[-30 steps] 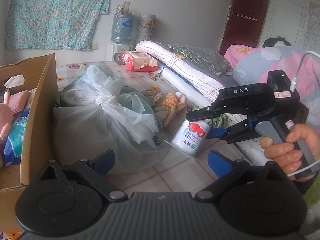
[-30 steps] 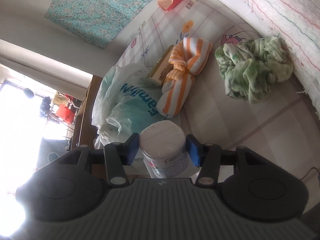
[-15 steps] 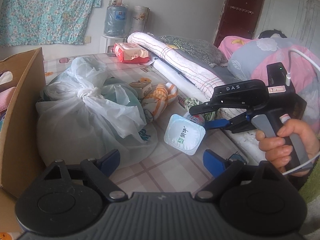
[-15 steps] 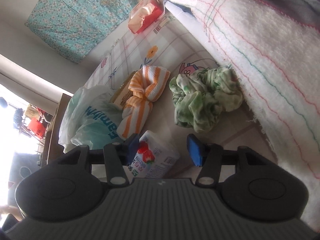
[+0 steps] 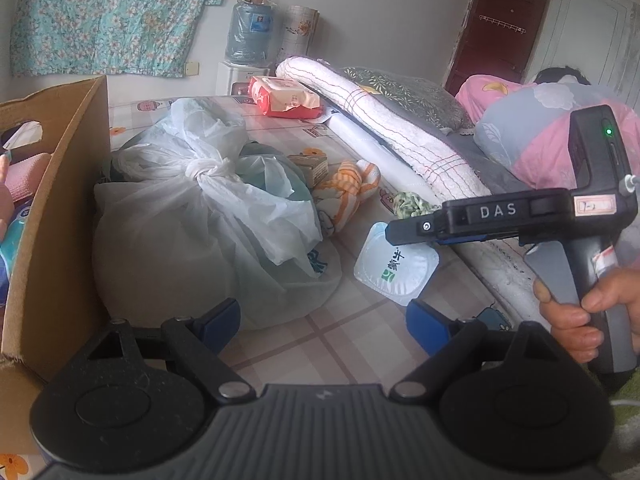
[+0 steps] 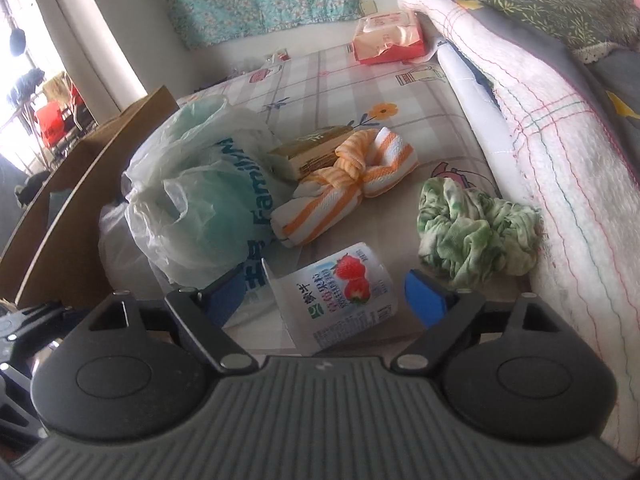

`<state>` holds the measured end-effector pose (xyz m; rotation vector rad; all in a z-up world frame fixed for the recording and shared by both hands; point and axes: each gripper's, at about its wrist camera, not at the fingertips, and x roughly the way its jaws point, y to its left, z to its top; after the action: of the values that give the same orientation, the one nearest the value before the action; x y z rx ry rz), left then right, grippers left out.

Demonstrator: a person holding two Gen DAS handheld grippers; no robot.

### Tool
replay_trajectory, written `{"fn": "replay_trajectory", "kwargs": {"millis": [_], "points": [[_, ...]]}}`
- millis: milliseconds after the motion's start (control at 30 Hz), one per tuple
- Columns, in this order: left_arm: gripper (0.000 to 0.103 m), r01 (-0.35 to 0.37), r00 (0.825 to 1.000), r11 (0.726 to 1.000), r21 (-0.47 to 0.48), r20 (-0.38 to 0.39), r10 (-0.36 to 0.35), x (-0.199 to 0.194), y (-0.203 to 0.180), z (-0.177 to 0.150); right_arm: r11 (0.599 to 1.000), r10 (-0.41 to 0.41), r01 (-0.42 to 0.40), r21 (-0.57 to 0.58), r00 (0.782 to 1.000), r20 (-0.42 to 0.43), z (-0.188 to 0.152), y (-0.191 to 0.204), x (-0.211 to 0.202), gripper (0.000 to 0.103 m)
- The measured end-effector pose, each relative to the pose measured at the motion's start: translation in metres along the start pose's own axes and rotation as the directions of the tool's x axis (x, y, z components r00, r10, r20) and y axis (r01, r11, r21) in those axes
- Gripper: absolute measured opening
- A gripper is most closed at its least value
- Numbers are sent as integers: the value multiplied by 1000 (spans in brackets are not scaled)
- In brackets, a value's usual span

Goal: Organize soft objects
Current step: 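Close the right tool on the white yogurt cup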

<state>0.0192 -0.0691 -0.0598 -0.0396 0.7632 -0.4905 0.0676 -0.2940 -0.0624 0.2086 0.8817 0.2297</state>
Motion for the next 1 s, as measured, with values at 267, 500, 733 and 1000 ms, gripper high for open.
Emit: {"fn": "replay_trajectory", "kwargs": {"millis": [267,500,733,1000], "points": [[91,-5,1000,1000,-9,7,6,-1,2,-2,999,-16,17,45,1000,-26,0,-3,14,72],[91,-1,1000,1000,-11,13,1,-5,1,-3,853,291,-224,471,954,-74,-7,-49,23,69],[91,14,1000,999,37,-13,-14,1,-10,0,723,400,-284,630,915,-47,-20,-70,32,69],[91,11,1000,993,117,-15,-9,17,-30,8,779,283,-216,589,959,-23,-19,-79,11,65]]}}
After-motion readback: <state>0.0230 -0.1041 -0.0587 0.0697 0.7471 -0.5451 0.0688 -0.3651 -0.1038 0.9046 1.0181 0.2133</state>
